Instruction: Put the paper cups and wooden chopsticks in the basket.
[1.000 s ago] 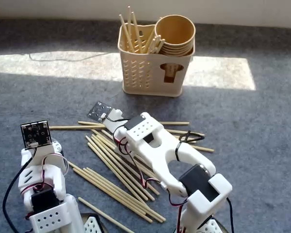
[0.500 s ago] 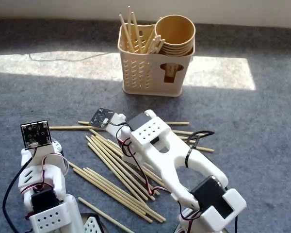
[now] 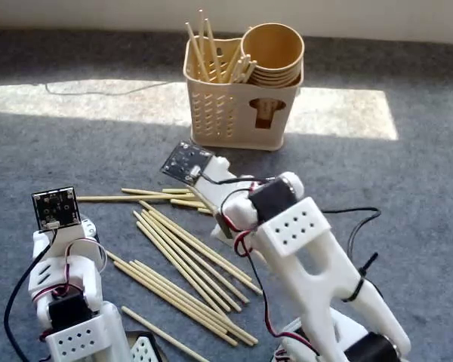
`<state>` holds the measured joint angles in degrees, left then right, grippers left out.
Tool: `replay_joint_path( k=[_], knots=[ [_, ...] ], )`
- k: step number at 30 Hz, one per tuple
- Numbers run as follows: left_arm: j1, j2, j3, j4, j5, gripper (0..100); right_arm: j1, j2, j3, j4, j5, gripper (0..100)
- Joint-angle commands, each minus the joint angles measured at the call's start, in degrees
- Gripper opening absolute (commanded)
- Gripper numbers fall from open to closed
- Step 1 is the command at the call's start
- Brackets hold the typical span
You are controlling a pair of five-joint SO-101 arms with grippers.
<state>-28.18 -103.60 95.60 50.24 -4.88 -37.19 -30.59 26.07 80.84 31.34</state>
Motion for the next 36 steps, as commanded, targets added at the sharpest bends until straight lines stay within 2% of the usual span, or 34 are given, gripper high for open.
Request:
replay_joint_path(
  k=[1,6,10,20,23,27,36],
  knots=[
    [1.36,-0.66,0.04,-1.23,-0.44,4,1.45,-7.96,-1.89,0.66,0.44,0.5],
    [1.36,-0.66,0.04,-1.23,-0.44,4,1.54,-11.82,-4.79,-0.75,-4.66,0.5],
    [1.36,-0.66,0.04,-1.23,-0.44,4,1.54,-11.74,-10.42,-1.71,-5.10,0.5],
    [1.36,-0.66,-0.04,-1.23,-0.44,4,3.56,-11.65,-25.10,-15.16,-5.19,0.5],
    [1.27,-0.66,-0.04,-1.23,-0.44,4,5.32,-11.65,-28.26,-22.29,-5.54,0.5],
    [1.19,-0.66,-0.04,-1.23,-0.44,4,7.52,-11.65,-27.56,-33.80,-13.63,0.5],
    [0.92,-0.66,-0.04,-1.23,-0.44,4,11.91,-11.56,-12.09,-66.68,-18.29,0.5]
  ],
)
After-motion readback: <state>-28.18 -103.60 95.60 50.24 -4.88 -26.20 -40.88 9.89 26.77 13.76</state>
